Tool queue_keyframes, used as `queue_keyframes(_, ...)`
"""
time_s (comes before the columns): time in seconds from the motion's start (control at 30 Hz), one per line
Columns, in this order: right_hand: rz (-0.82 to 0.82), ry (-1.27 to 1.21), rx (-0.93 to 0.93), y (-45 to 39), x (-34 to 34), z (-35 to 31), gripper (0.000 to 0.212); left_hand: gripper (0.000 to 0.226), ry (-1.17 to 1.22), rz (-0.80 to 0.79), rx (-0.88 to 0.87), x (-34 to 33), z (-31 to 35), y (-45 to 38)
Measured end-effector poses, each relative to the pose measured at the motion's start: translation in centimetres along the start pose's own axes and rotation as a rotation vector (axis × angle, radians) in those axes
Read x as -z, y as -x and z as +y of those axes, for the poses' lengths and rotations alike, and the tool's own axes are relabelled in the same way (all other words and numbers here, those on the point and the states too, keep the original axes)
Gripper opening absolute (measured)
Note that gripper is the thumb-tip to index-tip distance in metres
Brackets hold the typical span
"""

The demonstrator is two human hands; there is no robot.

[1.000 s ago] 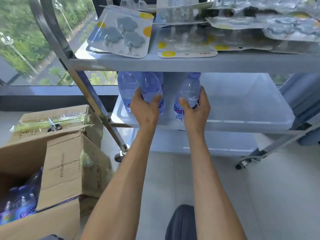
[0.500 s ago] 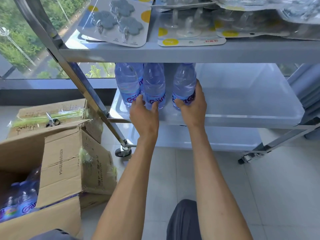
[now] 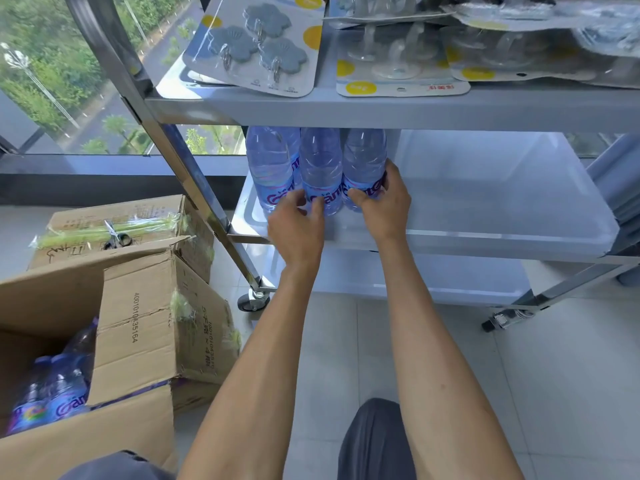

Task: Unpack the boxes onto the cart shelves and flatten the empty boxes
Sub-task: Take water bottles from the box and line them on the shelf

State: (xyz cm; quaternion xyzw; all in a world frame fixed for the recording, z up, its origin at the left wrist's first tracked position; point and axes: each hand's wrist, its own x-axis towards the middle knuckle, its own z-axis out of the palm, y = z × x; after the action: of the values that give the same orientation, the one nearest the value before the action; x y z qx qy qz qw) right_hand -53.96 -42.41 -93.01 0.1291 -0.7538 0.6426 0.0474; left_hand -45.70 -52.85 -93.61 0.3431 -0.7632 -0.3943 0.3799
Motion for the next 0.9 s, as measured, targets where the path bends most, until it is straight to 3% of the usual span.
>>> queue_keyframes(0.07,0.001,-0.010,-0.014,-0.1,0.2,0.2,0.067,0.034,0.011,0.180,-0.058,1.6,-0.5,-0.4)
queue_keyframes(0.13,0.003,-0.024,-0.026,0.1,0.3,0.5,0.070,0.062,0.031,0.233,-0.069,3.0,-1.6,-1.4)
queue_keyframes(0.23,-0.002,-0.035,-0.044,0.5,-0.4,0.5,0.082,0.091,0.100,-0.040,0.061,3.9,-2.5,-3.7)
queue_keyframes(0.3,0.014,-0.039,-0.063,0.7,-1.3,0.2,0.094,0.076,0.104,-0.132,0.046,3.7,-2.5,-4.7)
queue_keyframes(0.37,0.050,-0.021,-0.070,0.8,-2.3,0.1,0.102,0.064,0.110,-0.102,0.023,3.3,-2.4,-5.2)
queue_keyframes(0.63,0.185,0.049,-0.082,1.4,-4.1,0.2,0.108,0.062,0.182,-0.089,-0.010,2.6,-3.4,-5.3)
queue_keyframes(0.73,0.180,0.071,-0.066,1.7,-4.0,0.0,0.099,0.059,0.206,-0.113,-0.031,3.2,-3.7,-5.4)
queue_keyframes(0.9,0.181,0.070,-0.020,1.4,-2.0,-0.4,0.059,0.050,0.206,-0.177,-0.045,4.0,-4.0,-5.6)
